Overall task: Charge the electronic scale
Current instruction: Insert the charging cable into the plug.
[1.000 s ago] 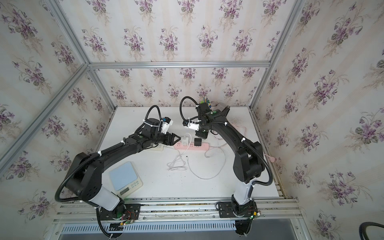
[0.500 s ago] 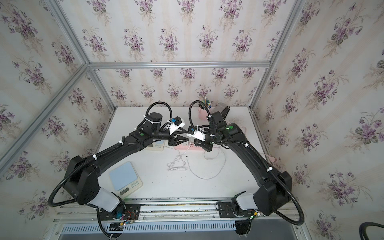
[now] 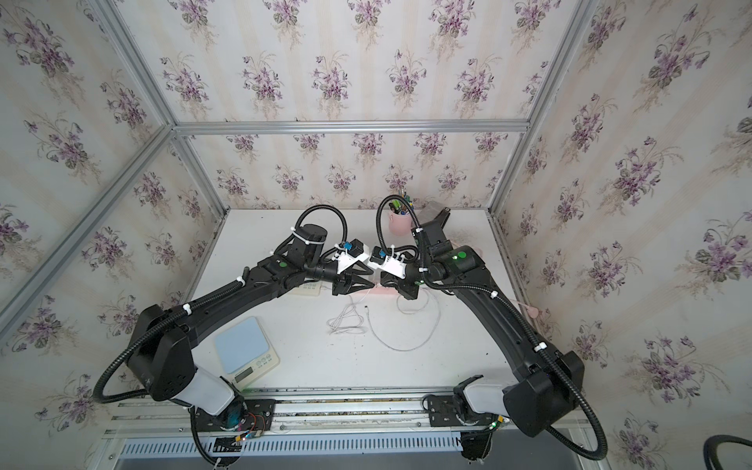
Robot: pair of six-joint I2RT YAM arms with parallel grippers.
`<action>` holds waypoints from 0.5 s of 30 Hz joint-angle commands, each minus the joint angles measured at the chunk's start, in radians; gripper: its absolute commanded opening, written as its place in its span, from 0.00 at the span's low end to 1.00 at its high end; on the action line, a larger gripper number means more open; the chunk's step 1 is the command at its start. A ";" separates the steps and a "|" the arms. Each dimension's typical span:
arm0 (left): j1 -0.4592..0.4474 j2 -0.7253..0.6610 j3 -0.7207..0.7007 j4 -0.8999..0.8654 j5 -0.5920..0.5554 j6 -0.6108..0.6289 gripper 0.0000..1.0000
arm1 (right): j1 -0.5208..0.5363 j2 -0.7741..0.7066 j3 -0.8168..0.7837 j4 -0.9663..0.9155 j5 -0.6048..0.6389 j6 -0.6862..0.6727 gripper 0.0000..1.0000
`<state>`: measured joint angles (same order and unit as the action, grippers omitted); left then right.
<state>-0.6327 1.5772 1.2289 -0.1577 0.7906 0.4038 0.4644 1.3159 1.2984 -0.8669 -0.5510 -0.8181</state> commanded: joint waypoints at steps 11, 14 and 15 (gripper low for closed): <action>-0.053 0.041 0.038 -0.094 0.028 0.075 0.42 | 0.003 -0.021 0.003 0.103 -0.124 0.022 0.00; -0.053 0.037 0.033 -0.092 0.030 0.069 0.41 | 0.000 -0.027 -0.024 0.132 -0.127 0.030 0.00; -0.053 0.033 0.029 -0.089 0.034 0.070 0.41 | -0.003 -0.029 -0.035 0.139 -0.129 0.033 0.00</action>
<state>-0.6559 1.6062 1.2648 -0.1932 0.8200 0.4225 0.4568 1.2888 1.2728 -0.8955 -0.5804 -0.7849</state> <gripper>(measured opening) 0.410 0.050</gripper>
